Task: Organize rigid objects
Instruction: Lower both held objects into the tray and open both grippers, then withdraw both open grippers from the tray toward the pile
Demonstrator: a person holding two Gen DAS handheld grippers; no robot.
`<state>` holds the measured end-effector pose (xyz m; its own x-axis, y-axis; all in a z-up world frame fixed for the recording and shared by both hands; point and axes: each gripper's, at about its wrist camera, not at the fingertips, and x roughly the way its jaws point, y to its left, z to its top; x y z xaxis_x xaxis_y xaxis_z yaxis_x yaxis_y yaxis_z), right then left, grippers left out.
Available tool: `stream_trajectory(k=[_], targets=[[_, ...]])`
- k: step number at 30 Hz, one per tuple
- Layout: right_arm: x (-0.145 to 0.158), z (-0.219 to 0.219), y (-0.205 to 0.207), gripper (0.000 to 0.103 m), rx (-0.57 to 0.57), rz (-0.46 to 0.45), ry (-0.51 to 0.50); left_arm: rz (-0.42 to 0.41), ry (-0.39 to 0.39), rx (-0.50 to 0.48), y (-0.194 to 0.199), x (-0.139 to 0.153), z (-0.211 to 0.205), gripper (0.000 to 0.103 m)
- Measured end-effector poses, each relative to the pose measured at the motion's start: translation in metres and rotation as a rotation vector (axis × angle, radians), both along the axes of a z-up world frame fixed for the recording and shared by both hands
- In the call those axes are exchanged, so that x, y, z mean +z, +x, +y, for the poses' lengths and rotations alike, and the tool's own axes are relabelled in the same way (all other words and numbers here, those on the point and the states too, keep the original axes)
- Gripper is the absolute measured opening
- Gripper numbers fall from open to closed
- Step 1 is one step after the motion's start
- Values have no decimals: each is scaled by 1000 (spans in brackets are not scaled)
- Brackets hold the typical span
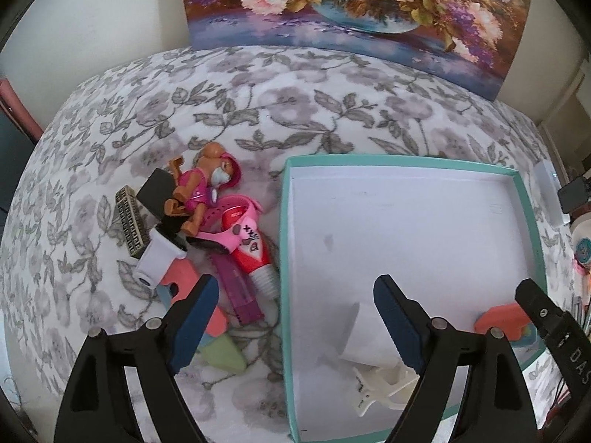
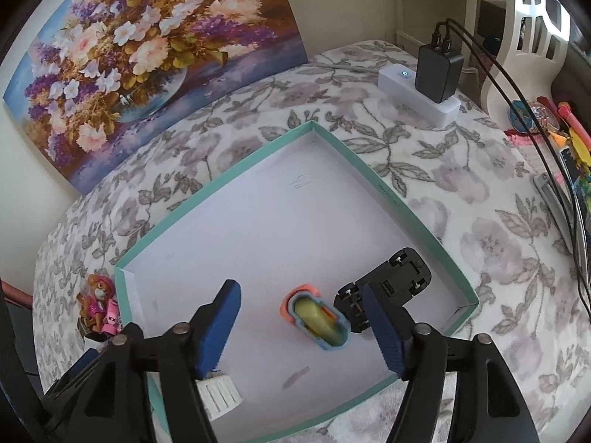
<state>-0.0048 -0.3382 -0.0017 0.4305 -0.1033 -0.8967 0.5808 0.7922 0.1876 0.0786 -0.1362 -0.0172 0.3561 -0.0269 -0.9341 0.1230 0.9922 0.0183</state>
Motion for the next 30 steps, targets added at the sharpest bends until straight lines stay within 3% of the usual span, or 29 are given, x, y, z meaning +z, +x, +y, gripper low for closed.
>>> stream_trajectory(k=[3,9,20,30], targets=[[-2,-1,0,88,-5,3,-9,7,8,15,1,-1,3,87],[-3,1,1,103,-5,10,-35,18,13,49,2,-4,10,87],[-2,10,4,103,28,27,-68,70,45,142,7,-10,33,88],[31,61,9,103,141,-56,-120,-12,-9,232,11,28,85,88]])
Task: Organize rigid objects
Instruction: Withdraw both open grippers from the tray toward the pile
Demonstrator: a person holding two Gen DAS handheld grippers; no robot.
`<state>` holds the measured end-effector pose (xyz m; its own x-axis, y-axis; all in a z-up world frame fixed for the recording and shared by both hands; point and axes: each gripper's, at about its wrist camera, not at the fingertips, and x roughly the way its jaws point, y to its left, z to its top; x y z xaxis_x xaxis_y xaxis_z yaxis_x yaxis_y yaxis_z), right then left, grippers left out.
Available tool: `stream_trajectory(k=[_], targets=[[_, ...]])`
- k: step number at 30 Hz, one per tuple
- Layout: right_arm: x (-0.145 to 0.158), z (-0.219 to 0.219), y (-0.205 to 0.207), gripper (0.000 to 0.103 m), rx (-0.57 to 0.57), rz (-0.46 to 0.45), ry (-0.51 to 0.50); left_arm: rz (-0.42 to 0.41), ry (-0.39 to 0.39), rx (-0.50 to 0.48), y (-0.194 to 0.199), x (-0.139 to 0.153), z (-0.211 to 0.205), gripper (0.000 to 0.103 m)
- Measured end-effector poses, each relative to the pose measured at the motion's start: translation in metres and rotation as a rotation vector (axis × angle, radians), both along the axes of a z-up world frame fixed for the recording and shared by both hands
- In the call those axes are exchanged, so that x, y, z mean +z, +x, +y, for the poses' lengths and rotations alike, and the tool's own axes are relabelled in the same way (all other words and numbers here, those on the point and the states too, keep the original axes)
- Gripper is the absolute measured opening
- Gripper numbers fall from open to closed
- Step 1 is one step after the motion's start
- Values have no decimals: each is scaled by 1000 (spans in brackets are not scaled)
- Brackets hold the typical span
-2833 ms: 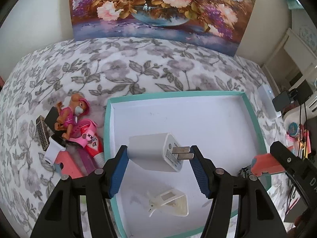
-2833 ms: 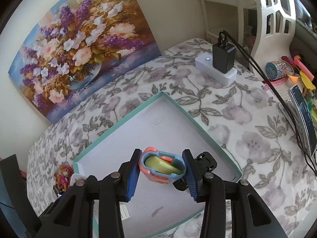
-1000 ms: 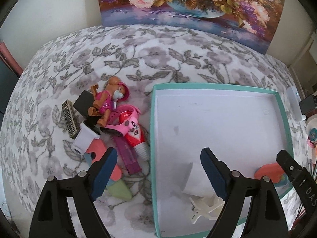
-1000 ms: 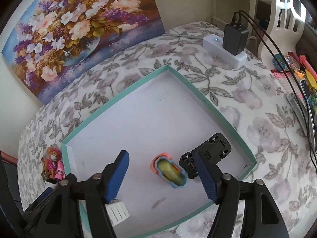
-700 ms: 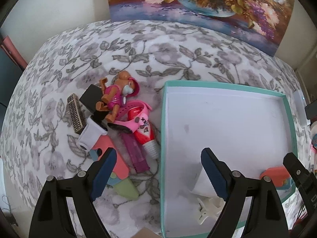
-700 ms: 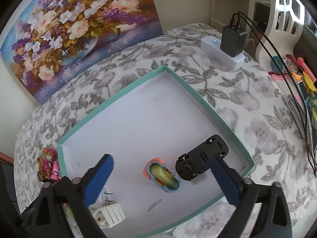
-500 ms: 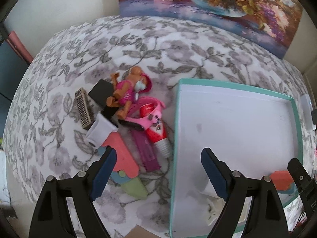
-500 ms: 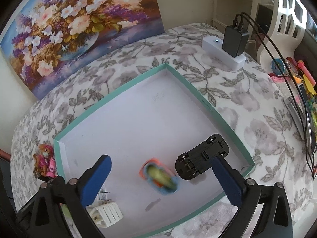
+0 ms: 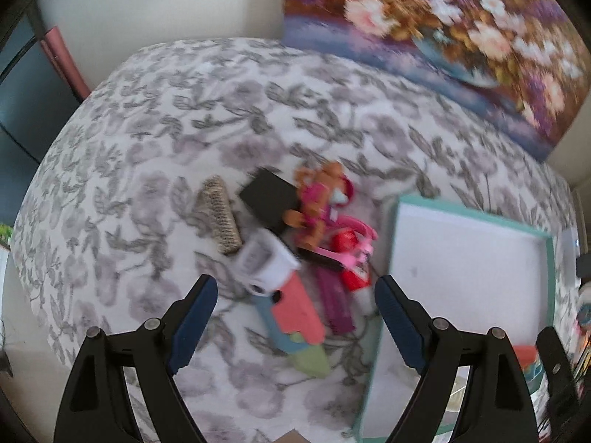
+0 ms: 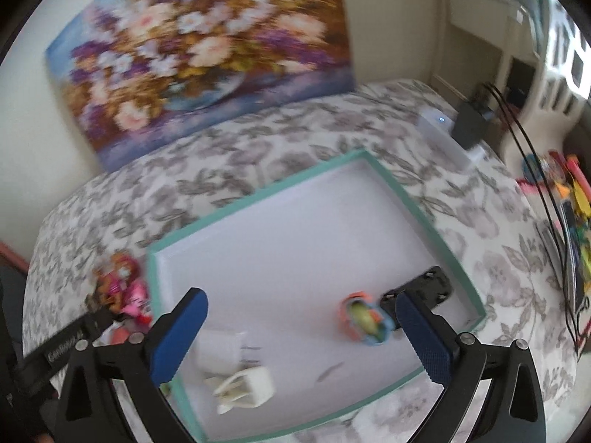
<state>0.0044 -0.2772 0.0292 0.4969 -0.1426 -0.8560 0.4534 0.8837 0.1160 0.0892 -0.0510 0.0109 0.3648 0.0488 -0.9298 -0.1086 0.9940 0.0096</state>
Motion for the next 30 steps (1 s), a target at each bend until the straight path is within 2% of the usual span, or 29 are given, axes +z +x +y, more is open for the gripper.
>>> stream_trajectory(k=[8,12,23,30], targets=[[9,71,8,103,191,-10,-17,-34,-19,86,-7,16,53,88],[8,99,10,103,244,-4,-19,-42,-21,120,-10,16,78,88],[-1,152,21,103,317,29,30,-14,-40,212,-17,2,126,88],[-11,160,25,103,345,53,55,3,-51,232,-18,-4,137,88]])
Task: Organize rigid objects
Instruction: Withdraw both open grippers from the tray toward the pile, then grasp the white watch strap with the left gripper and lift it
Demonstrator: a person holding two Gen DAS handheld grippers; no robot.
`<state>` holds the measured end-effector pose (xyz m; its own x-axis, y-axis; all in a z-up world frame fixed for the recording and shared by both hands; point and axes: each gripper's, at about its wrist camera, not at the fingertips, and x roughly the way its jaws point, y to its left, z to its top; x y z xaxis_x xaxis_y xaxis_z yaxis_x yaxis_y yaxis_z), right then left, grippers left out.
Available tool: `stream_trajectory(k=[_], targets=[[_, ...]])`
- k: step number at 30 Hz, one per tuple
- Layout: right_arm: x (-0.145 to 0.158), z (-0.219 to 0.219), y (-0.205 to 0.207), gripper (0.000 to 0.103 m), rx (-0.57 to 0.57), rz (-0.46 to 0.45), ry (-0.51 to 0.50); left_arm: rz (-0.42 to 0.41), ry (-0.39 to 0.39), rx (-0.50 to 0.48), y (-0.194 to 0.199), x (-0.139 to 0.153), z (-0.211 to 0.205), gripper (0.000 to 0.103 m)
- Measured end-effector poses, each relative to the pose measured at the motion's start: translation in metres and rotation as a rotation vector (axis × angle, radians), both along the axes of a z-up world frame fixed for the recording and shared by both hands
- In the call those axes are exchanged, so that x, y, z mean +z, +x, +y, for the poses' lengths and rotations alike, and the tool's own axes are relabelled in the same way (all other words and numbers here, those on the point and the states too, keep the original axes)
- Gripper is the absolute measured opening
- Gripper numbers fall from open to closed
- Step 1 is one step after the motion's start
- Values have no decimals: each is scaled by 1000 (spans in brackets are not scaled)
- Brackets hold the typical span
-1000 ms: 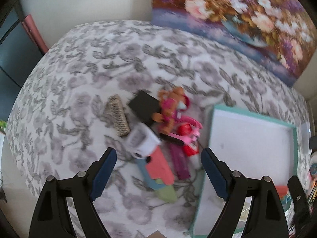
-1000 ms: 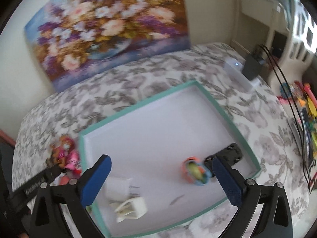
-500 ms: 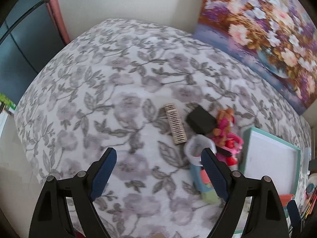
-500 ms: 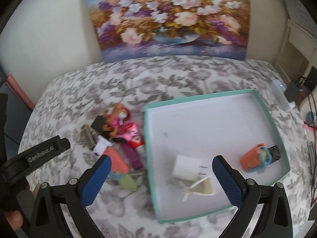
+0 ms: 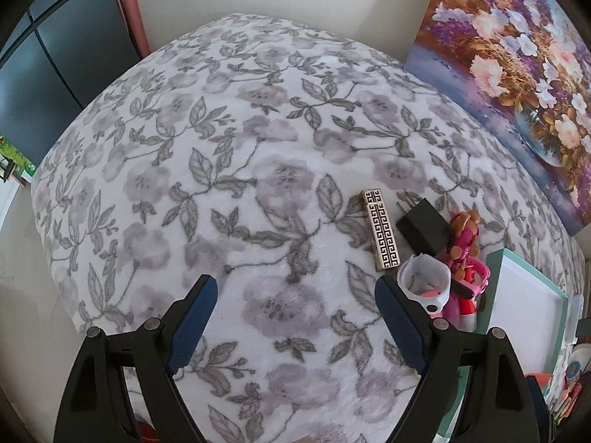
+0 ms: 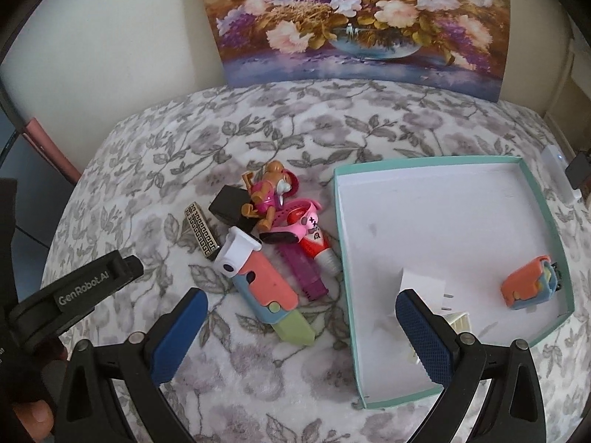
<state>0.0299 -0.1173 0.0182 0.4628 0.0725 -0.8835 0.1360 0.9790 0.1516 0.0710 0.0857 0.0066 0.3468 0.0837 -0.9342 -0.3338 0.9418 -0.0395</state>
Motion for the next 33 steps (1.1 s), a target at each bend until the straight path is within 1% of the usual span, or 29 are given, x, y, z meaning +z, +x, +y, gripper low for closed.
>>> stream_trajectory(k=[6,12,14,17,21,26,29,33], targets=[[-4,-3,3,103,5,3,15,8,-10,-10,0,-2,0,88],[-16,-5,8,103,-1,29,28,45,-23,-17,4,-16,-1,88],[-18,-9,8,103,-15,33,37,56,-44,-23,6,-21,-1,88],[-16,-17,9,103,-50,19,26,64,-82,-22,9,-27,-3,88],[-14,-30,13,103,-96,9,25,69,-87,-33,14,-30,-12,88],[-21,-44,22,103,-137,31,31,80,-107,-13,25,-34,-21,88],[-23,-51,26,103,-153,37,42,66,-128,-22,31,-32,-30,88],[-22,-61,33,103,-179,43,39,37,-142,-70,39,-30,-45,88]])
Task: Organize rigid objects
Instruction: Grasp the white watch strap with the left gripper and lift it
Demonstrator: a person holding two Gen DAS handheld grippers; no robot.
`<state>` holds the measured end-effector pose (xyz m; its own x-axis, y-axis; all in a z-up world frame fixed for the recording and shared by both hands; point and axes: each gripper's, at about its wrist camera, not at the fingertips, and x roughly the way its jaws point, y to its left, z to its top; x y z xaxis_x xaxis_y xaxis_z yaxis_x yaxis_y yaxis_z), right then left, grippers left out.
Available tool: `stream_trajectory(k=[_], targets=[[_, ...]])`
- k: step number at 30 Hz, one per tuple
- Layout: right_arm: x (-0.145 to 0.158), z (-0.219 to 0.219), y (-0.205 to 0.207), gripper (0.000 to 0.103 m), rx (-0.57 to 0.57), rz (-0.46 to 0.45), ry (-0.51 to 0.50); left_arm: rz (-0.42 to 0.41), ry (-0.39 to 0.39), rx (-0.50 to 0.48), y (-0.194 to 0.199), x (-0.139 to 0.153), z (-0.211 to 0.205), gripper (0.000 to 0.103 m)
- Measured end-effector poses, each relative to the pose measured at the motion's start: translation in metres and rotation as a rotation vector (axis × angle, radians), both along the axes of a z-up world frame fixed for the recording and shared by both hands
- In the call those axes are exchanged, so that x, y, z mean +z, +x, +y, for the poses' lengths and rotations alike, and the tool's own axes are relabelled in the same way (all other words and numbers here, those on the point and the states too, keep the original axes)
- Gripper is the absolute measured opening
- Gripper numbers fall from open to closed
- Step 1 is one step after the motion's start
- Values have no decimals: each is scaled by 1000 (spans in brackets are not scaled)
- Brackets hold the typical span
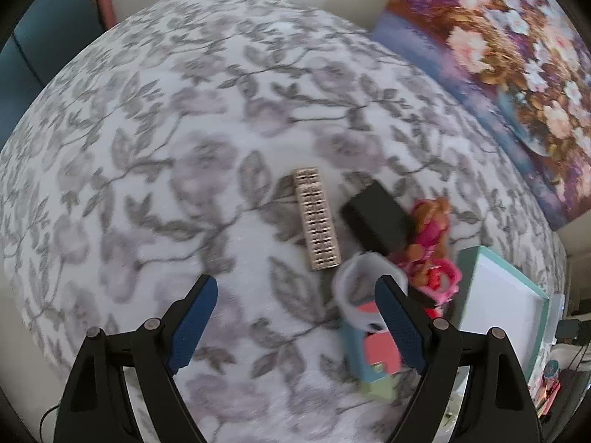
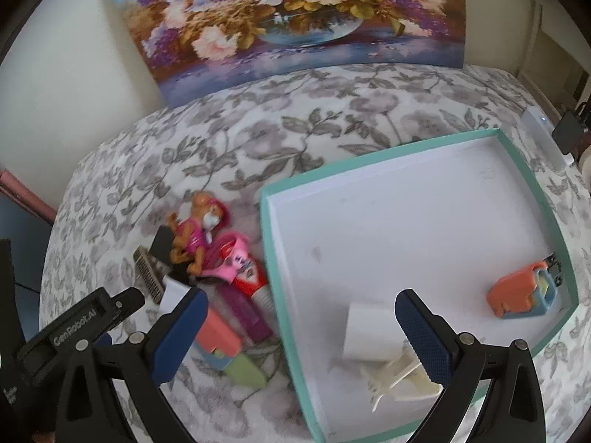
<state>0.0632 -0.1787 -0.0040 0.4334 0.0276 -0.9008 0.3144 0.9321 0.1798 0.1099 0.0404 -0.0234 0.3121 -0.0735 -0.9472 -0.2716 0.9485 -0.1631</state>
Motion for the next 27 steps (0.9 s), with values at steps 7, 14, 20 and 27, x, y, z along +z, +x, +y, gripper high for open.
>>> stream_trajectory(k=[7,14,20,27], targets=[[-3,-18,10,103,-43,10,18,8,-31,-60,14,-16,-21,87],[-11,-17,14,103,-35,30,21,-1,-57,-83,17,-23,-30,80],[-13,-16,12,103,-34,40,16,-9,-86,-100,18,-27,-36,64],[-13,-16,13,103,-28,40,17,-25,-102,-132,17,-21,-41,54]])
